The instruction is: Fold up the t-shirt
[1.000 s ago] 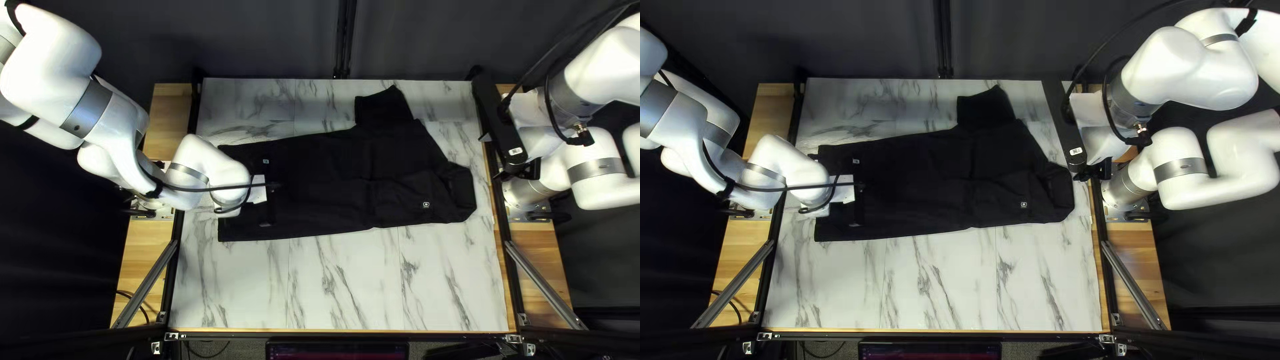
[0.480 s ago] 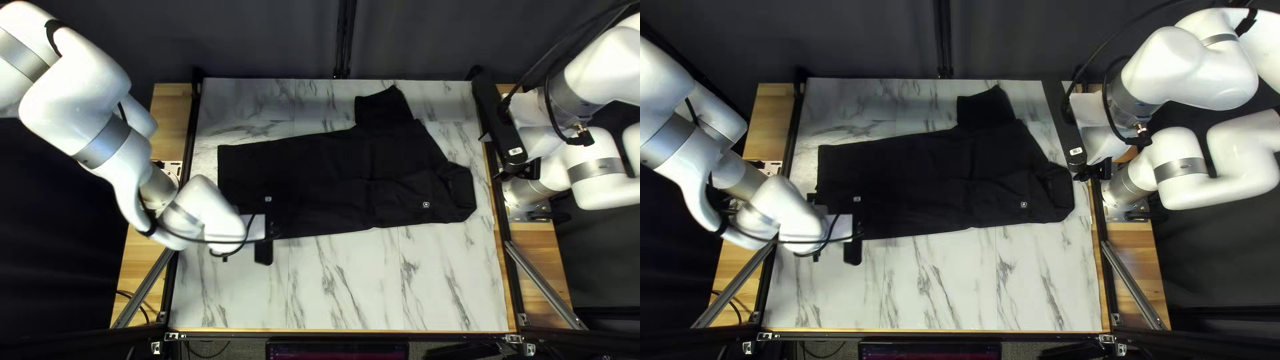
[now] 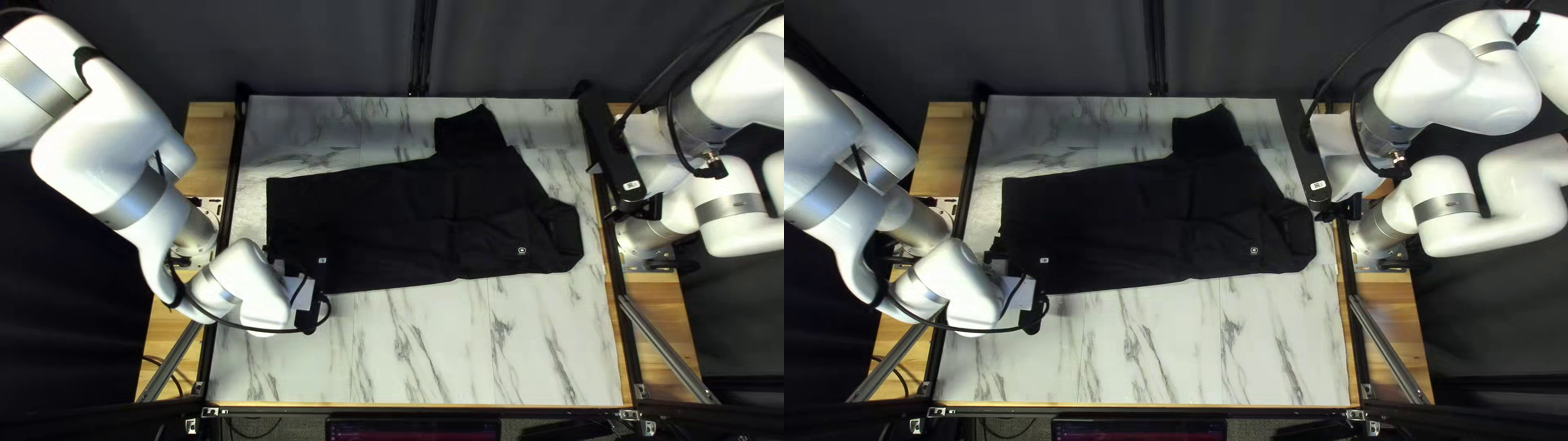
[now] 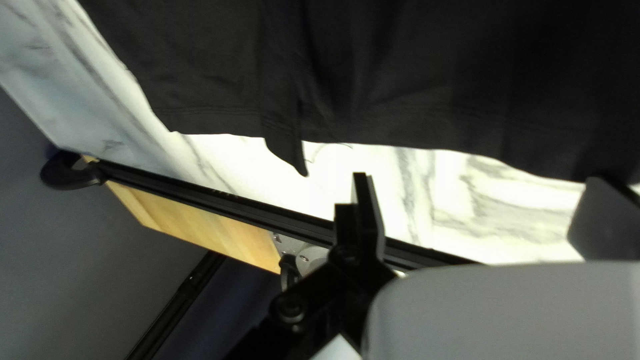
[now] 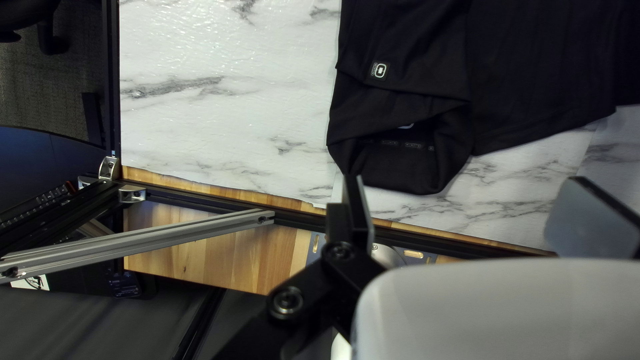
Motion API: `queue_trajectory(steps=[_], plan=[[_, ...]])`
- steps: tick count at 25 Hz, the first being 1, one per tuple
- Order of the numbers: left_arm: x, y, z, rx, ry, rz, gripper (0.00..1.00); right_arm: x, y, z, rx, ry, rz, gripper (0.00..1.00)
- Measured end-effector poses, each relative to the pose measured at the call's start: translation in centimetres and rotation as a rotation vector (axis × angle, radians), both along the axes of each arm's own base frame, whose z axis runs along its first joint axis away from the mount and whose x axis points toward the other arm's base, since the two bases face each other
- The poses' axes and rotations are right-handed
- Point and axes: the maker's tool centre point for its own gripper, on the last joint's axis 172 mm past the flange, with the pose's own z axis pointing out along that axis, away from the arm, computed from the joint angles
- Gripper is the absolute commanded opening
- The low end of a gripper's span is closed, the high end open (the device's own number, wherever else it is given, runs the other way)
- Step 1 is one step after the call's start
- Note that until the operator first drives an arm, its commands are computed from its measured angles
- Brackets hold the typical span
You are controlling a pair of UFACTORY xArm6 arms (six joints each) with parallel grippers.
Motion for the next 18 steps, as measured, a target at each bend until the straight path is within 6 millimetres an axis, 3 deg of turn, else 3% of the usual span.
queue_trajectory(steps=[11,18], plan=[[-1.6,-0.4,0.5,-0.011,-0.043,0.024,1.0,0.0,0.0,0.0,0.0,0.0,0.0,1.0],[-1.8,0.4,-0.4,0.012,-0.076,-0.023,1.0,0.0,0.0,0.0,0.0,0.0,0.0,1.0]])
